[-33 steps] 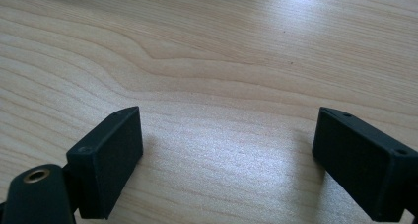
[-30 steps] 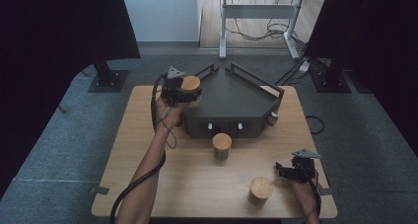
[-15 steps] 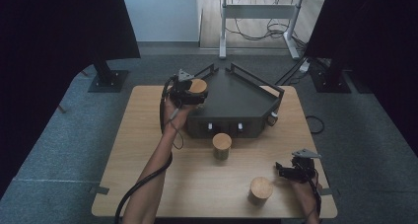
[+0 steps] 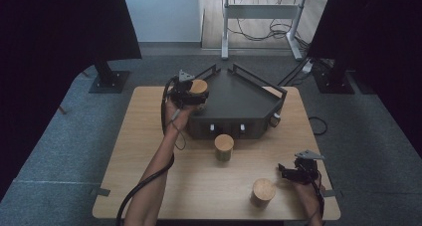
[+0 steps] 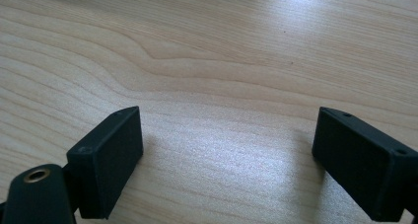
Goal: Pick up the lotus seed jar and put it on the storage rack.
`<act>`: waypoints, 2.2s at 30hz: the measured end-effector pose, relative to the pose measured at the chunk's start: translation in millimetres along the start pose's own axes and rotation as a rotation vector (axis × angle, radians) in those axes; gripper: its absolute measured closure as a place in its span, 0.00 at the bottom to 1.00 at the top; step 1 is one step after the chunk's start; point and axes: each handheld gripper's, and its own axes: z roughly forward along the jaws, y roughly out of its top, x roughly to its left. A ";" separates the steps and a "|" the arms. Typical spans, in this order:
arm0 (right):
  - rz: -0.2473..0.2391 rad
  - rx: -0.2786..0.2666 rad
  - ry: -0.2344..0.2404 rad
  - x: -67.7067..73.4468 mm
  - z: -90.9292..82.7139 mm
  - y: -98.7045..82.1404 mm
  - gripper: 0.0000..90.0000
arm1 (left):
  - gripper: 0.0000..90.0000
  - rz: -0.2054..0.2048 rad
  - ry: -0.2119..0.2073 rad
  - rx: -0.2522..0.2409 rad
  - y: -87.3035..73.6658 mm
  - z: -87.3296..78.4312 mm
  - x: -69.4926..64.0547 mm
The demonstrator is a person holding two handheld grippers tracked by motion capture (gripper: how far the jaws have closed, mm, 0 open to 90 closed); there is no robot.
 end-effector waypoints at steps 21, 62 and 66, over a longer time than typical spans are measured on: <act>-0.003 0.000 0.003 -0.2 0.3 0.3 0.13 | 0.29 -0.007 0.014 0.030 -9.7 13.0 -0.8; -0.006 0.000 0.006 0.1 0.3 0.3 0.13 | 0.06 0.028 0.024 -0.001 -16.7 6.2 -0.3; -0.006 0.001 0.006 0.1 0.3 0.3 0.13 | 0.05 0.035 0.010 -0.014 -14.9 0.3 -3.2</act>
